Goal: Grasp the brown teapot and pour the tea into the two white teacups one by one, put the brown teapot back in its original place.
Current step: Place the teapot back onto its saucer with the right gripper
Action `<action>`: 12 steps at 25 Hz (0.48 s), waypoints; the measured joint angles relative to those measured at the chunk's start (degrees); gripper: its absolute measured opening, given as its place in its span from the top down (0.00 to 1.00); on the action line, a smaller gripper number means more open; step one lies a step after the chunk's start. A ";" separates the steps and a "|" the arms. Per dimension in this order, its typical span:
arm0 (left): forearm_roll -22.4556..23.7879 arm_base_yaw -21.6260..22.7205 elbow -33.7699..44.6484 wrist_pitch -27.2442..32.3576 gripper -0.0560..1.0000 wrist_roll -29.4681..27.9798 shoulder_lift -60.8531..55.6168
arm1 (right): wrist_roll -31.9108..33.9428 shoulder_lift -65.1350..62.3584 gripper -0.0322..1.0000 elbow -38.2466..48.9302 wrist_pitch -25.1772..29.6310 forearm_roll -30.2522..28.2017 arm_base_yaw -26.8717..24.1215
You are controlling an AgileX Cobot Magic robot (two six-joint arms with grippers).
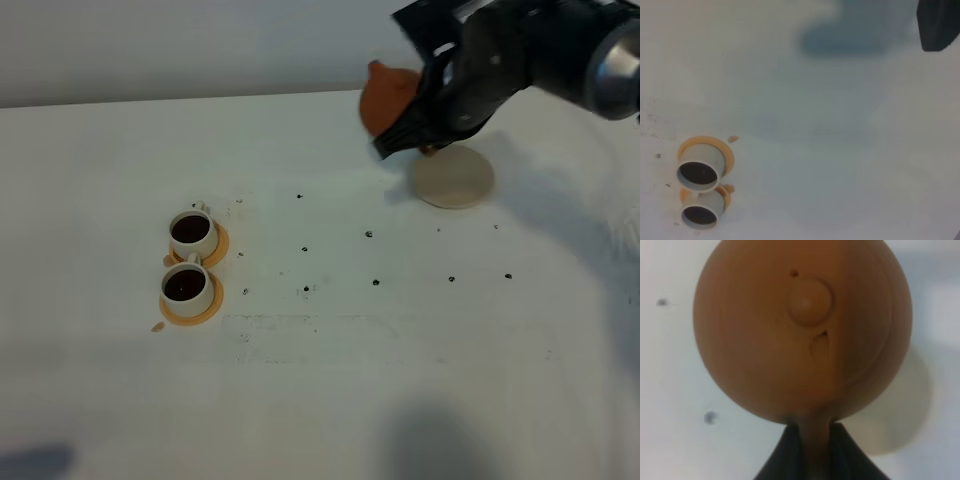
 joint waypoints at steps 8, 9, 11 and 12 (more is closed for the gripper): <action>0.00 0.00 0.00 0.00 0.69 0.00 0.00 | -2.14 3.15 0.88 0.00 0.00 0.72 -3.15; 0.00 0.00 0.00 0.00 0.69 0.00 0.00 | -2.60 3.92 0.88 0.00 0.00 0.97 -3.45; 0.00 0.00 0.00 0.00 0.69 0.00 0.00 | -3.32 5.35 0.88 0.00 -0.19 1.71 -3.97; 0.00 0.00 0.00 0.00 0.69 0.00 0.00 | -3.83 5.89 0.88 0.00 -0.26 2.01 -4.27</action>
